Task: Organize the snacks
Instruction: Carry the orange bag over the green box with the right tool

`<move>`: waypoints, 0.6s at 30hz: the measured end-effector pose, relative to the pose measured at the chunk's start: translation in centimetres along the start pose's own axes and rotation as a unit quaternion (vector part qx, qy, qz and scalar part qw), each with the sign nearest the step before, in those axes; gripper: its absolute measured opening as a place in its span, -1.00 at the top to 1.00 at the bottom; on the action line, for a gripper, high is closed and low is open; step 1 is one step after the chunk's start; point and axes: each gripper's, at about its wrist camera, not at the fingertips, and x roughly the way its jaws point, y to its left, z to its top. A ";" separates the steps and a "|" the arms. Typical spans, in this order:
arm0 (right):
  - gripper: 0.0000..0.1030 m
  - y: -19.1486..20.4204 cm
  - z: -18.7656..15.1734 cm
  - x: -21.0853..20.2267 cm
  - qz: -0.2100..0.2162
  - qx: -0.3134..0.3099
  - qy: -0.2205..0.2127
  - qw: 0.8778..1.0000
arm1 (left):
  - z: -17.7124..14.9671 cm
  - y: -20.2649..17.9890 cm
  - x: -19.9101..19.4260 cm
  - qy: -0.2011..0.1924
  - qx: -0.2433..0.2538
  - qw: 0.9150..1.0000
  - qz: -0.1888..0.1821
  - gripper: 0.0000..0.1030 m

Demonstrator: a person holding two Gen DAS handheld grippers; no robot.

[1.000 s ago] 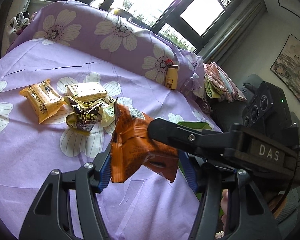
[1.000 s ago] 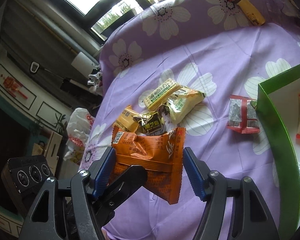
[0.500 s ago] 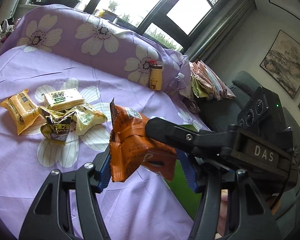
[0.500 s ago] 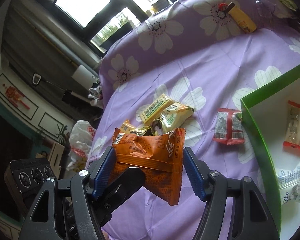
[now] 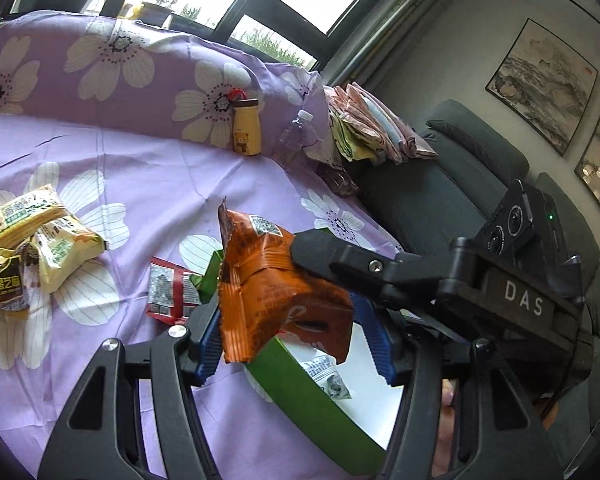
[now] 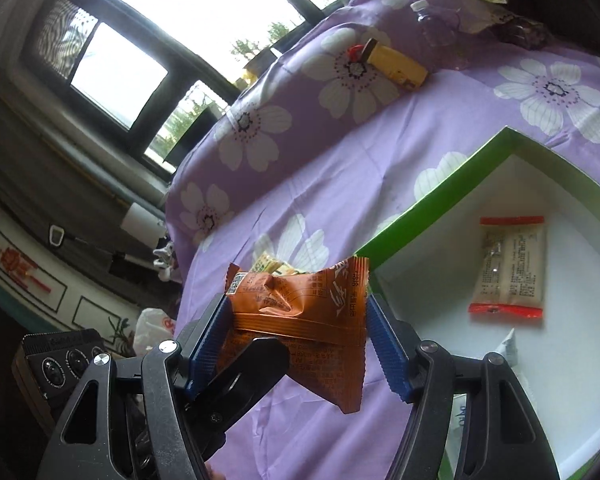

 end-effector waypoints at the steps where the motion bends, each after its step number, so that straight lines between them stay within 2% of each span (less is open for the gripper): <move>1: -0.36 -0.6 0.2 -0.2 -0.005 0.007 -0.003 1.000 | 0.0 -0.3 0.6 0.006 0.001 1.000 -0.001 -0.16; 11: -0.36 -4.6 1.2 -1.4 -0.025 0.067 -0.020 0.997 | 0.3 -1.9 4.3 0.046 0.014 0.999 -0.021 -0.16; 18: -0.36 -7.0 1.3 -1.6 -0.041 0.103 -0.017 0.994 | 0.0 -2.2 6.5 0.079 0.009 0.997 -0.026 -0.16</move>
